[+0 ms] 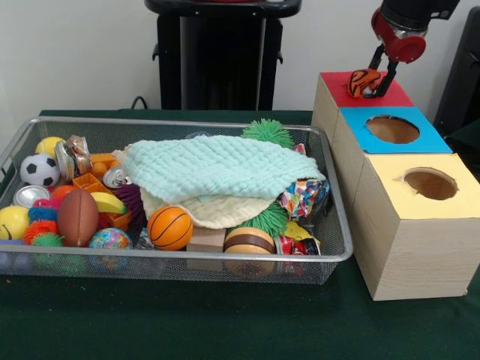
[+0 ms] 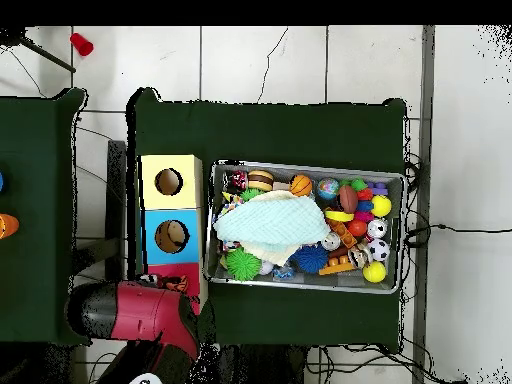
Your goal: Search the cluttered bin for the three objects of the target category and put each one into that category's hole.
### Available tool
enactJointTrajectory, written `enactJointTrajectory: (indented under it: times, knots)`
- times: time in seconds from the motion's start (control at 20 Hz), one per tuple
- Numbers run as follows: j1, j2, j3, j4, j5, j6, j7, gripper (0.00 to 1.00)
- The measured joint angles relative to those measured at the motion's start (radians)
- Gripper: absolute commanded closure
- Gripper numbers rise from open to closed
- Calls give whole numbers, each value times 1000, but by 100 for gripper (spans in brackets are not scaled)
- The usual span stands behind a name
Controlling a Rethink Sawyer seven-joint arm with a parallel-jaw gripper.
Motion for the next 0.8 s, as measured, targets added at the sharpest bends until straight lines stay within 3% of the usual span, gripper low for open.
enactJointTrajectory:
  times: [0.8]
  knots:
    - [-1, -47, 0, 0, 43, 0, 0, 0]
